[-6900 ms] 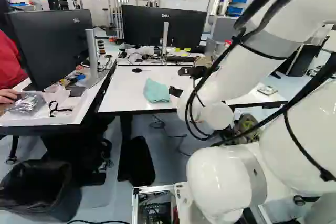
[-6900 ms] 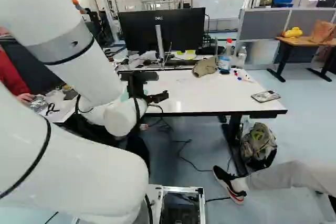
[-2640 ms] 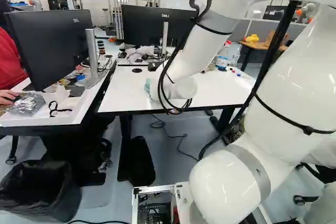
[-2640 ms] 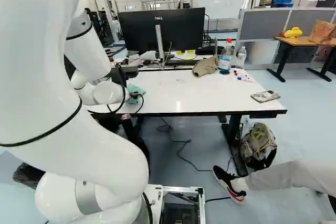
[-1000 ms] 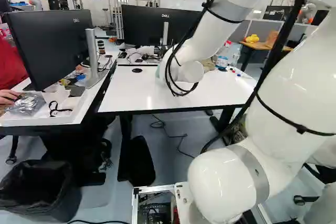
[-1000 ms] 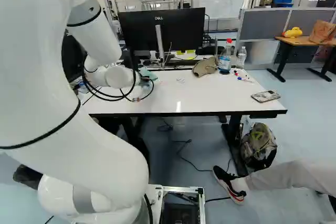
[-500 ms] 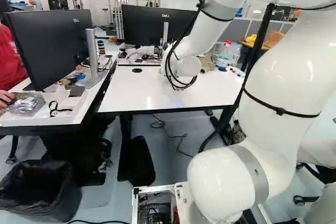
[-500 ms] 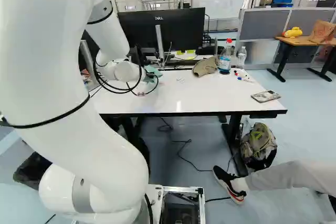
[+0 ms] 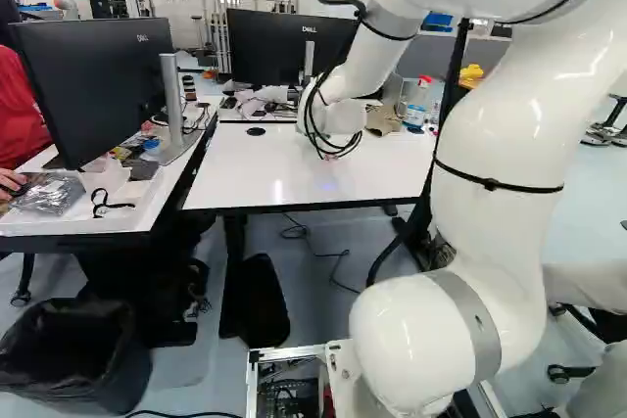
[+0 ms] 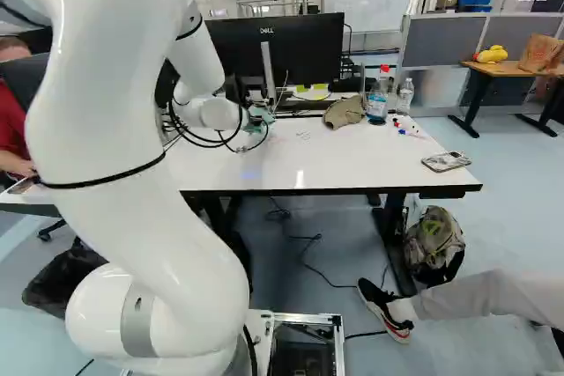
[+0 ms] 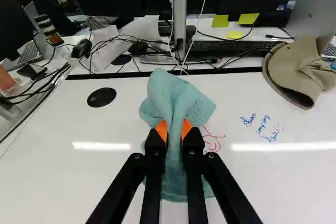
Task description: Clean the table with the green towel
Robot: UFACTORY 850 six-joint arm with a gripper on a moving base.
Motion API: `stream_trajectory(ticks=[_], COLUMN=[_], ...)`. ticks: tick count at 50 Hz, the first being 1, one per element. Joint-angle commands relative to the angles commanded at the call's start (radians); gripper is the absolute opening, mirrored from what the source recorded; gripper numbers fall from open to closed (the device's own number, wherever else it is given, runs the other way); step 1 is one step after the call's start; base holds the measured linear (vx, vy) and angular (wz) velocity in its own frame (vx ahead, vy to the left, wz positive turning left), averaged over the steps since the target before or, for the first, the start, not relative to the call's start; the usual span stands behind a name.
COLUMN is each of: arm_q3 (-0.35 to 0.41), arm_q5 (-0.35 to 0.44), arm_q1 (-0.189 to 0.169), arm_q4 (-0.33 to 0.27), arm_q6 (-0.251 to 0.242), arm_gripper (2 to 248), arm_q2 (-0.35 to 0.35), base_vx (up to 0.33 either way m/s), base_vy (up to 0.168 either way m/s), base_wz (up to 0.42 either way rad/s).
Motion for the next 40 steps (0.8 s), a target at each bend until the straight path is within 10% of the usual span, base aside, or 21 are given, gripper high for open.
stream_trajectory(ticks=[40], arm_q3=[-0.06], arm_q5=[0.0], arm_q1=[-0.02], arm_q4=[0.0], arm_q6=[0.0], arm_gripper=[48], arm_q2=[-0.096], base_vx=[0.0], base_vy=[0.0], base_wz=[0.0])
